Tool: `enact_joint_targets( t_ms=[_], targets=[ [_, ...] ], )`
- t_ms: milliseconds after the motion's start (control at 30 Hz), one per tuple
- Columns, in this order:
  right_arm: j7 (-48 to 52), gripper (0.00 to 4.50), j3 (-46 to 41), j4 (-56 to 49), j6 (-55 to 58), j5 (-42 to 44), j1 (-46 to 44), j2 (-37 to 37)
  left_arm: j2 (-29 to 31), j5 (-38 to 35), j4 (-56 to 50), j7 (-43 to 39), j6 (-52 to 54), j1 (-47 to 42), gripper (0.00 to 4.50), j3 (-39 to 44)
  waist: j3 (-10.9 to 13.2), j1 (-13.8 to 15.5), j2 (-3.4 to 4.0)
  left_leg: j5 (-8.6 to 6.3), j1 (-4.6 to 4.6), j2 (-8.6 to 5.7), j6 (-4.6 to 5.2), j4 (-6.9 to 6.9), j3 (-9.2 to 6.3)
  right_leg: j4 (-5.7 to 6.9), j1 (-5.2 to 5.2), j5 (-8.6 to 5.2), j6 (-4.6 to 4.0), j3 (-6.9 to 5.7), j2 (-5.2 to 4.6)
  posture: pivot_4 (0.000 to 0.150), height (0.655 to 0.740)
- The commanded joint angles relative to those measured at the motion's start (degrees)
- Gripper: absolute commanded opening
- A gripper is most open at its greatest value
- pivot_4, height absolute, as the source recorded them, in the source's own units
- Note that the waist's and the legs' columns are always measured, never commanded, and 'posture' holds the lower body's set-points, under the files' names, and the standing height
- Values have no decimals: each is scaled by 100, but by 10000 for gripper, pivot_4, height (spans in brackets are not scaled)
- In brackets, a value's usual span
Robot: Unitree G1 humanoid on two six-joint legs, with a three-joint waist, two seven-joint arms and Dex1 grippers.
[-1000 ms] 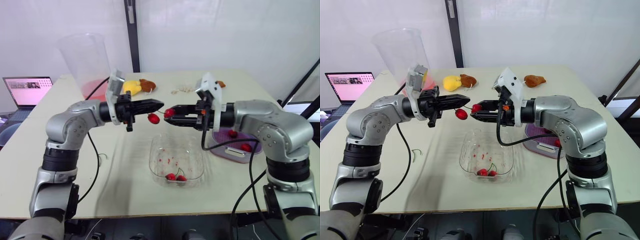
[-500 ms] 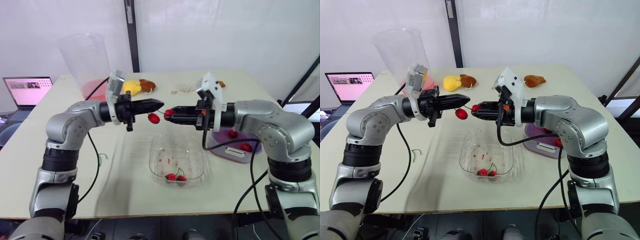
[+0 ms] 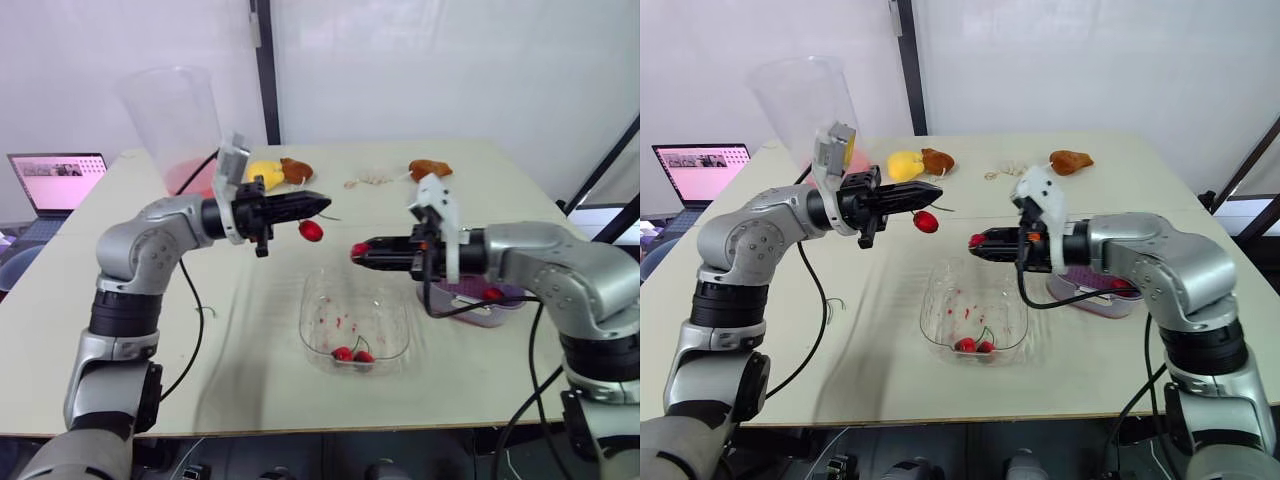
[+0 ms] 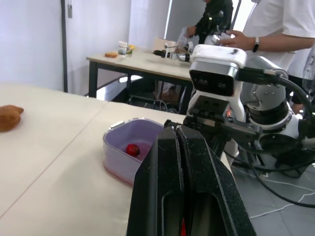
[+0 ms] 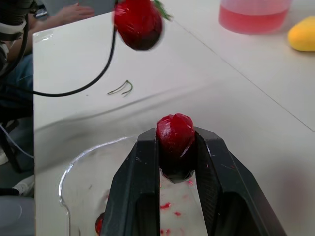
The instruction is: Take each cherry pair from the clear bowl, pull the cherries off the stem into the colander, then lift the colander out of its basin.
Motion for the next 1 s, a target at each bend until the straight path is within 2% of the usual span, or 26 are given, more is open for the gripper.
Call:
enact_joint_targets(
  t_ms=[33, 167, 400, 500, 633, 667, 733, 867, 933, 1000],
  targets=[
    [57, 9699, -437, 473, -506, -555, 308, -840, 25, 9, -98, 4, -125, -96, 0, 84, 0, 73, 0, 0, 0, -2, 0, 2, 2, -2, 1, 0, 0, 0, 0, 1500, 7400],
    [128, 9699, -315, 1233, -1099, -1235, 741, -1643, -40, 122, -52, 109, -207, -63, 0, 54, 0, 102, 0, 0, 1, -3, 1, 7, 5, -6, 2, 0, 0, 0, 0, 1500, 7400],
    [224, 9699, -94, 1850, -1578, -1700, 1046, -1681, -177, 167, -72, 196, -255, -50, 0, 49, 0, 62, 1, 0, 2, 6, 0, 0, 18, -4, -6, 0, 0, 2, 1, 1500, 7400],
    [222, 19421, -90, 1968, -1576, -1765, 1053, -1660, -208, 195, -97, 221, -263, -48, 0, 53, 0, 83, 1, 0, 2, 4, 1, 2, 18, -6, -4, 0, 0, 2, 0, 1500, 7400],
    [553, 37658, -270, 1791, -1492, -1576, 886, -1884, -331, 70, -138, 387, -211, -100, 0, 174, 0, 108, 1, 0, 1, 2, 0, 5, 16, -6, -1, 0, 0, 2, -1, 1500, 7400],
    [714, 44139, -332, 1669, -1427, -1465, 821, -1987, -326, 51, -142, 377, -187, -114, 0, 175, 1, 107, 1, 0, 1, 2, 1, 5, 16, -6, -1, 0, 0, 2, -2, 1500, 7400],
    [952, 44677, -478, 1381, -1283, -1152, 634, -2043, -307, 9, -142, 343, -134, -134, 0, 178, 3, 97, 6, 0, 1, 2, 0, 4, 16, -6, -3, 0, 0, 2, -2, 1500, 7400],
    [939, 44677, -529, 655, -896, -507, 174, -1696, -316, -58, -113, 344, -95, -181, 0, 163, 3, 66, 6, 0, 2, 9, 0, 2, 17, -7, -4, 0, 0, 2, 4, 1500, 7400],
    [828, 44677, -419, 171, -659, -186, -89, -1440, -340, -69, -99, 359, -94, -208, 0, 150, 3, 77, 4, 0, 2, 10, 0, 2, 16, -7, -3, 0, 0, 2, 5, 1500, 7400],
    [401, 44677, -345, -189, -351, 203, -571, -803, -385, -101, -123, 412, -76, -216, 0, 148, 3, 82, 4, 0, 1, 8, 0, 4, 16, -7, -2, 0, 0, 2, 1, 1500, 7400]
  ],
)
